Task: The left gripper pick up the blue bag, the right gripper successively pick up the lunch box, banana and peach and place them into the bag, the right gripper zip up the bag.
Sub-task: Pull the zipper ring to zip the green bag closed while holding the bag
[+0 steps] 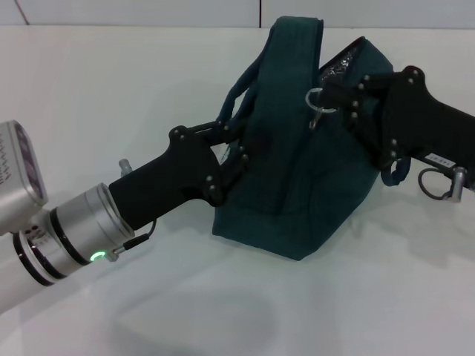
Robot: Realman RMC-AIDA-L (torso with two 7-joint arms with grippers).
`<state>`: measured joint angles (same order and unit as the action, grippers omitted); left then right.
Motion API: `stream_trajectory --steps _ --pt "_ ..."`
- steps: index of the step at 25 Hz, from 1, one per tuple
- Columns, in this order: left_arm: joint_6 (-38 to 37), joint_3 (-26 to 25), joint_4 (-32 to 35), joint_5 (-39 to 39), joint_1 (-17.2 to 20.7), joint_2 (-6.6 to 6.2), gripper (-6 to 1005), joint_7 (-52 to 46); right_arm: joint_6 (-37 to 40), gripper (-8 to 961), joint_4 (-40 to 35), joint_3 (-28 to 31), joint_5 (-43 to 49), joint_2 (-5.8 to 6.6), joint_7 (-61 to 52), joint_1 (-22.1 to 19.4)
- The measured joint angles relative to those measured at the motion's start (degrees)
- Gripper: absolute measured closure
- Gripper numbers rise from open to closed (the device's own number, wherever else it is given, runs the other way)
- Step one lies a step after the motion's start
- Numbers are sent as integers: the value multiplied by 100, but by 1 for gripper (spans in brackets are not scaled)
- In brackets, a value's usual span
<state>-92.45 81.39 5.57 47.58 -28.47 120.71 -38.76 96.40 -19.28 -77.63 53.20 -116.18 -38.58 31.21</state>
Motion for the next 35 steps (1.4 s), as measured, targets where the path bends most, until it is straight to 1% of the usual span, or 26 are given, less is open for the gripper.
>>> stream_trajectory --steps 6,12,16,22,28,35 --pt "-14 9 13 50 -1 -11 843 1 1 941 184 -9 -172 0 0 28" --pt "-42 9 245 654 -35 -13 952 188 -132 942 361 1 -493 0 -154 54" --pt "-6 10 248 779 -95 -2 952 230 -208 942 370 1 -658 0 -228 32" --pt "48 18 249 823 -91 -14 952 231 -211 943 373 4 -825 1 -239 -43" --pt "74 -27 253 745 -28 -42 952 233 -254 943 412 11 -974 20 -310 -55" --pt "308 -53 242 532 76 -87 952 239 -526 944 495 29 -1152 32 -535 -68"
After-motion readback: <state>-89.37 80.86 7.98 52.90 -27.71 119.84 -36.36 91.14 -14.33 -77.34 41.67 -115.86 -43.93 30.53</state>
